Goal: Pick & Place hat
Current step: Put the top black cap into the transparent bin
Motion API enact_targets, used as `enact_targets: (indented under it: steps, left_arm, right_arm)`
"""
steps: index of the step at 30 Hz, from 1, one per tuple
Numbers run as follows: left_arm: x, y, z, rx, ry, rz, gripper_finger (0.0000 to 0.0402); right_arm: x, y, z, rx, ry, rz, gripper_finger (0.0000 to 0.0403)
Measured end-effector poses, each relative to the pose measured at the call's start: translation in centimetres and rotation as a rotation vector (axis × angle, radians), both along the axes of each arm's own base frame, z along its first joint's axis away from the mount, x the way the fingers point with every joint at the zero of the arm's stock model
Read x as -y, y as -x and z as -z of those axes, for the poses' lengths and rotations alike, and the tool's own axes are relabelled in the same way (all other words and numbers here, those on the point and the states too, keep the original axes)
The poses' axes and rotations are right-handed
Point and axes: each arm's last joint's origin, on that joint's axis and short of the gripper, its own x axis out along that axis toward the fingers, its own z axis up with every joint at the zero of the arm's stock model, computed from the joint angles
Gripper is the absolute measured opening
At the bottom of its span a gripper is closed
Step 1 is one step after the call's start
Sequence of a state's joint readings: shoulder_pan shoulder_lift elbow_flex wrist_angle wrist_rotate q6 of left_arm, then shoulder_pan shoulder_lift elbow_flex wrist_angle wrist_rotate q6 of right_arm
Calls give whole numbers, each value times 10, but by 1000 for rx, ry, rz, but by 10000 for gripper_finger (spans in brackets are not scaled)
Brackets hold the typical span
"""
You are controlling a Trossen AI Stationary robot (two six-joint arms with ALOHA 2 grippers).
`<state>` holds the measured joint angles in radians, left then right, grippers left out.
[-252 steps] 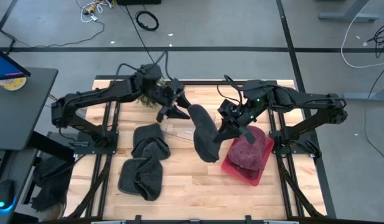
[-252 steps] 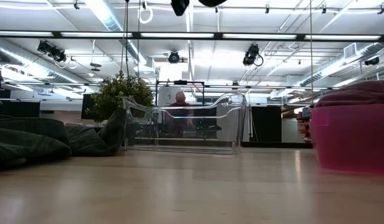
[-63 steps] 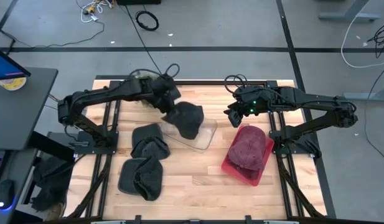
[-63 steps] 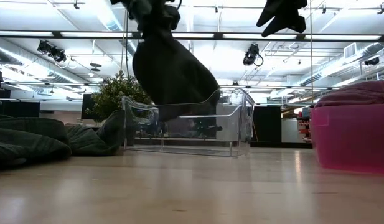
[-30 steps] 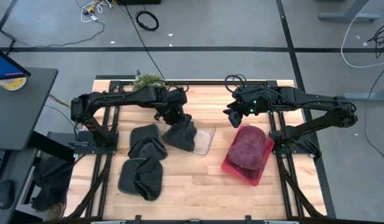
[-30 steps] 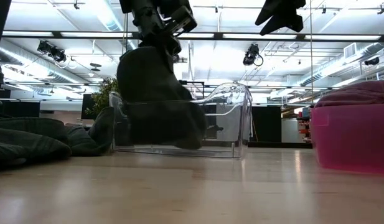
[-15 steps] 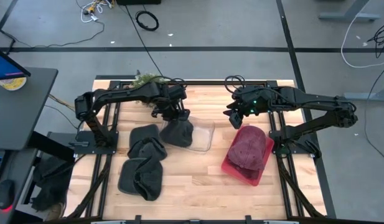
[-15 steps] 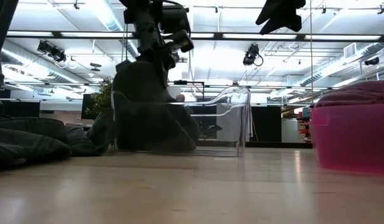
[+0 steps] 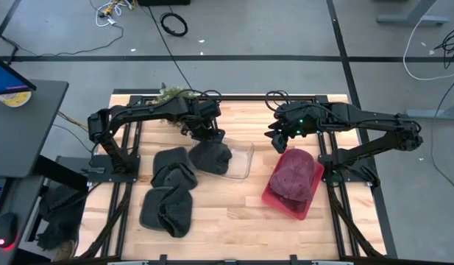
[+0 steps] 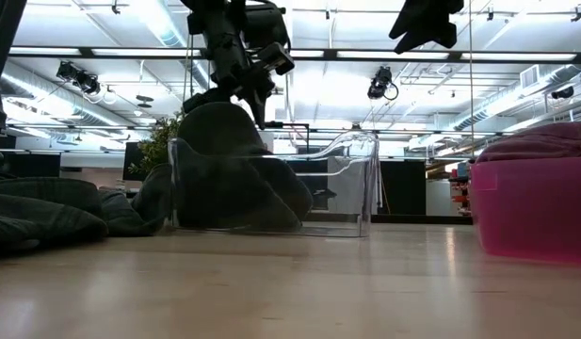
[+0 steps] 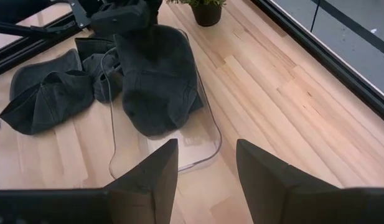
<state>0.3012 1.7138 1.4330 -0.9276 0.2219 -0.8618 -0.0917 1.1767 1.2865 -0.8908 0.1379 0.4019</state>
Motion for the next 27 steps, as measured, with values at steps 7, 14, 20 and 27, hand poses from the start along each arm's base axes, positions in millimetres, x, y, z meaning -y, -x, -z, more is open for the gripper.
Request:
enact_targets:
  steps: [7,14,20,27]
  left_arm:
    - [1,10,-15,37,-9,9,238]
    - [-4,43,-43,27,-41,-36,253]
    - [2,86,-69,-19,-53,-5,236]
    - [33,135,-89,-159,-61,190,210]
  right_arm:
    - [-1,0,0,-1,-18,-18,164]
    - [-1,0,0,-1,-18,-18,164]
    - [-1,0,0,0,-20,-16,164]
    - [-1,0,0,2,-24,-12,164]
